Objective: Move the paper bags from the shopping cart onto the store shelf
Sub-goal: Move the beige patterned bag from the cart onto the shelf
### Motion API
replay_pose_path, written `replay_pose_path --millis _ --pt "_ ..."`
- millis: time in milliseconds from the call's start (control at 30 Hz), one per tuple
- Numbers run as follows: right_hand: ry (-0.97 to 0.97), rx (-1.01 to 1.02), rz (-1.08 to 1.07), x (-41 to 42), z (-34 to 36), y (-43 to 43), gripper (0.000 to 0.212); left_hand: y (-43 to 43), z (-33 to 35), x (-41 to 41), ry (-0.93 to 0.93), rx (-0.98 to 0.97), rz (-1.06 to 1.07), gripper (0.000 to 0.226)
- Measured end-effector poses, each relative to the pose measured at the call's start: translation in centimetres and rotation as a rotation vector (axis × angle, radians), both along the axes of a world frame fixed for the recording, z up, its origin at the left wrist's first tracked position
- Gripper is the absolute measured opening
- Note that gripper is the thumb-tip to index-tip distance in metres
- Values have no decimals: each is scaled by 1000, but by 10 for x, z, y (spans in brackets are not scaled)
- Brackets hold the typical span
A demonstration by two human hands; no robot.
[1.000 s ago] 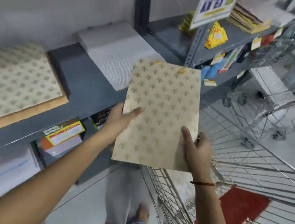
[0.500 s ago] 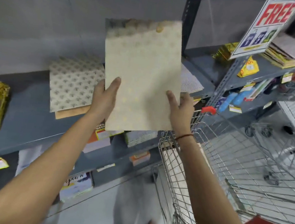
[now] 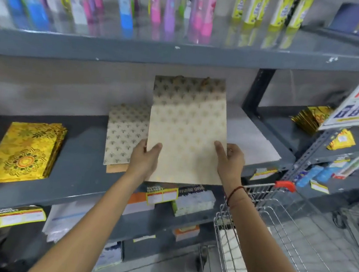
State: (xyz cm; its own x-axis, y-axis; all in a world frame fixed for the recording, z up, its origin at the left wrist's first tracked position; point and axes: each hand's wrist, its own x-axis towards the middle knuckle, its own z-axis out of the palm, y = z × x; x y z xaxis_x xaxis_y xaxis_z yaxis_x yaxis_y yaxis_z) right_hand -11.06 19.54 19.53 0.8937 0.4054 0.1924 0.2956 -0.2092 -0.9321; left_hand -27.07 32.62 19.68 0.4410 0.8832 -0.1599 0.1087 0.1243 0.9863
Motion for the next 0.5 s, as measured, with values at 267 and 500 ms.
replay_pose_path --millis 267,500 --pt "44 -106 314 -6 7 96 27 79 -5 -29 61 44 188 17" --pt "117 -300 473 -19 -22 148 35 125 -34 -43 304 123 307 31"
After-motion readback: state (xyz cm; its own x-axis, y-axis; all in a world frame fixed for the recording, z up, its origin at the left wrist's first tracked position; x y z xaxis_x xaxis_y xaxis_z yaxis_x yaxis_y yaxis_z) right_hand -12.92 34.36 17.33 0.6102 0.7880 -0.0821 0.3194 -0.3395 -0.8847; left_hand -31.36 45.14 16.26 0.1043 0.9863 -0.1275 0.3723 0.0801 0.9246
